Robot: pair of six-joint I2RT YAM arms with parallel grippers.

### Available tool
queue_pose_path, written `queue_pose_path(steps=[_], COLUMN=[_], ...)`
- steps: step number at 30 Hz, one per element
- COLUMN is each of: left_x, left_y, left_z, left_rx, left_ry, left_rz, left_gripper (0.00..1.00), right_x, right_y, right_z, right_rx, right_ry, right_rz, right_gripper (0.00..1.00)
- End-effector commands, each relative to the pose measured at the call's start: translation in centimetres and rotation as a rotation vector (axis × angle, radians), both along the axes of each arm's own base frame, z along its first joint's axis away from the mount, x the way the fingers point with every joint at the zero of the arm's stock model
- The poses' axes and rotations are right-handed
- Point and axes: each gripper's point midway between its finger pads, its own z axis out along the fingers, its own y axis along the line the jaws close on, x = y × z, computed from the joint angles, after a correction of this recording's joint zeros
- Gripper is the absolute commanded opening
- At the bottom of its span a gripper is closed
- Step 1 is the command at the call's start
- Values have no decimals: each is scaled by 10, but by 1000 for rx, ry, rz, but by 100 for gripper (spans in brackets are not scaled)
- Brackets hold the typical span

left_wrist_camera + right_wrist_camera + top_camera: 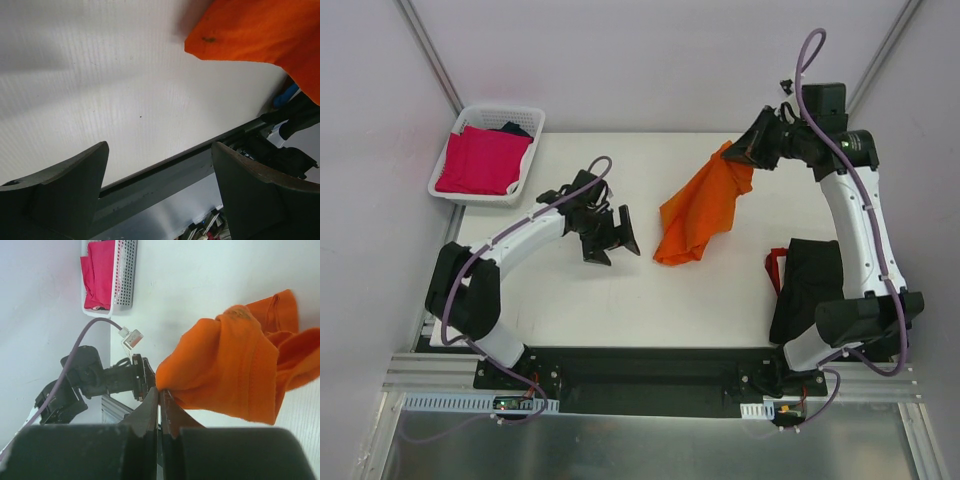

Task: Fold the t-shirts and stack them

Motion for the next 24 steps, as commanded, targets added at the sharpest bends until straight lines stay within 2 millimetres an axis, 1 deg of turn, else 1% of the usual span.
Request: queue_pose_path(steps=[1, 6, 8, 10, 12, 14, 15, 16, 17, 18, 19, 20, 21, 22, 23, 24], left_x=[3, -2, -3, -2, 3, 8, 13, 17, 25, 29, 30, 39, 42, 44, 44, 50], left_y=[-22, -41, -46, -49, -50, -51, -54, -56, -62, -66, -74, -86, -94, -101, -110, -119], left_z=[9, 2, 0, -5, -11, -13, -13, -14, -7, -12, -11, 2, -2, 2, 7, 15], left_rx=[-33, -30, -22, -2, 19, 30, 34, 44, 34, 44, 42, 16, 14, 2, -12, -31], left_ry=[-8, 20, 25, 31, 33, 39, 36, 28, 7, 13, 3, -31, -24, -33, -42, -63], left_rz=[-35, -78, -81, -71, -53, -22, -13, -3, 3, 4, -9, -17, -27, -38, -54, -61], left_gripper=[84, 84, 84, 85, 84, 84, 84, 85, 85, 85, 88, 90, 93, 98, 99, 99], right_x=[-22, -27, -32, -33, -38, -39, -41, -44, -44, -48, -50, -51, -53, -57, -58, -60], right_y=[-12, -28, -33, -42, -43, -54, -55, -56, -57, -56, -56, -56, -57, -56, -57, -57], right_z=[54, 65, 72, 78, 84, 86, 86, 84, 76, 74, 70, 65, 56, 53, 49, 42], right_rx=[77, 97, 108, 117, 132, 142, 143, 147, 140, 138, 137, 129, 126, 124, 122, 115], right_ry=[-121, -146, -165, -177, -186, -181, -179, -167, -151, -147, -136, -130, -108, -103, -92, -77], right_rz=[3, -20, -21, -41, -31, -52, -50, -45, -44, -39, -35, -34, -35, -33, -34, -34], right_gripper=[1, 1, 1, 1, 1, 1, 1, 1, 1, 1, 1, 1, 1, 1, 1, 1])
